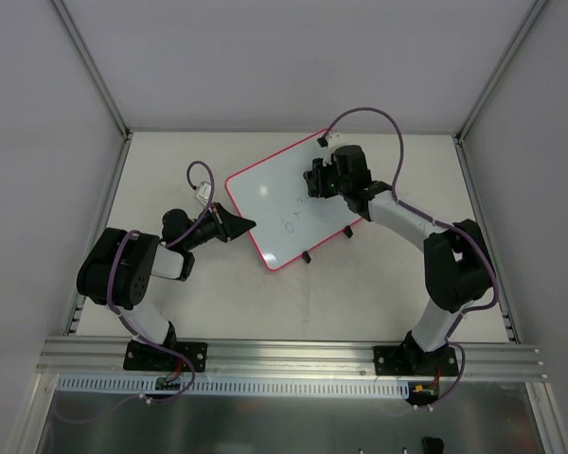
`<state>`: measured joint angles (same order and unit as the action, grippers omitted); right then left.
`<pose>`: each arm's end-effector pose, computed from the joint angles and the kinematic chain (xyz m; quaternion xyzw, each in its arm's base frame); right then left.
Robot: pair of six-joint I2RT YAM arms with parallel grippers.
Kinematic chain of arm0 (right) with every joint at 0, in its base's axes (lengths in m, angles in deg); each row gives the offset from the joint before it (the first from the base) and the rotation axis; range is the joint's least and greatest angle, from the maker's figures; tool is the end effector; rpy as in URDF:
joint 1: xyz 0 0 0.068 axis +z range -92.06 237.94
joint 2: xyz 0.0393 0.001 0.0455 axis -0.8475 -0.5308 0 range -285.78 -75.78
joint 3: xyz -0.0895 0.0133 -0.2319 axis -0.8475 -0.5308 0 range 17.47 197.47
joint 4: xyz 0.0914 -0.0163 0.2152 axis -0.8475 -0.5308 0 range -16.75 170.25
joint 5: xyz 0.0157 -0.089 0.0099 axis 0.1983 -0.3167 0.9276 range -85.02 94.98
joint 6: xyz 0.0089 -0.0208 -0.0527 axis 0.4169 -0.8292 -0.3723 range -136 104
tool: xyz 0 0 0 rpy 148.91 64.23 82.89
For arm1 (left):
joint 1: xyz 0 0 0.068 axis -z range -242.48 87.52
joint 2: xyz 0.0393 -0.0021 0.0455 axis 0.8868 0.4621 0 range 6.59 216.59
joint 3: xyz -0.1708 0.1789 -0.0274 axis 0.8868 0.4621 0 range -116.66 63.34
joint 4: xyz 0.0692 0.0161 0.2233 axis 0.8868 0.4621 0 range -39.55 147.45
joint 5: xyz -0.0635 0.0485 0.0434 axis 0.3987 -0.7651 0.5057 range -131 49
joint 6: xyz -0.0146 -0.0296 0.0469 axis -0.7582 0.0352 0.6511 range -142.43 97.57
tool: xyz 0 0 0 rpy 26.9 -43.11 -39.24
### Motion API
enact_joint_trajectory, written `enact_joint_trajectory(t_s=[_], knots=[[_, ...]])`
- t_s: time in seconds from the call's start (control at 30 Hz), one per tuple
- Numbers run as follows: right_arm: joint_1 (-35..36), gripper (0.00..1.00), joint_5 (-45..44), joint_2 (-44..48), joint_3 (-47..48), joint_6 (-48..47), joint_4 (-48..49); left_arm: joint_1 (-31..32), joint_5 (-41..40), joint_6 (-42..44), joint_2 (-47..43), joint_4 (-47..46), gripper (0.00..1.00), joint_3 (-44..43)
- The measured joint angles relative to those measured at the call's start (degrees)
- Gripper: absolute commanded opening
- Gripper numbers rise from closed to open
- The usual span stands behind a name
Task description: Erase the whiteboard
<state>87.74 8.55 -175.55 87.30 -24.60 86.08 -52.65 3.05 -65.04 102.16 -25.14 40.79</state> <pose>0.3304 0.1920 0.2467 -0.2919 0.7866 0.1257 0.5294 0.2580 -0.0733 0.1672 0.0793 0.6911 -0.5285 0.4866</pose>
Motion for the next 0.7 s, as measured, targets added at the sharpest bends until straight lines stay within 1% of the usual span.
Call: enact_joint_trajectory(t_s=[0.27, 0.37, 0.6, 0.7], knots=[[-7.91, 0.00, 0.20, -0.76, 0.13, 0.24, -0.20, 0.02, 0.07, -0.02, -0.02, -0.04, 0.00, 0.00], [-9.68, 0.00, 0.28, -1.31, 0.39, 0.66, -0.26, 0.02, 0.07, -0.02, -0.02, -0.04, 0.00, 0.00], [-10.19, 0.00, 0.90, -1.57, 0.48, 1.07, -0.04, 0.33, 0.17, -0.02, -0.02, -0.04, 0.00, 0.00], [-9.38, 0.00, 0.13, -1.25, -1.05, 0.98, 2.29, 0.33, 0.28, -0.04, -0.02, -0.04, 0.00, 0.00]])
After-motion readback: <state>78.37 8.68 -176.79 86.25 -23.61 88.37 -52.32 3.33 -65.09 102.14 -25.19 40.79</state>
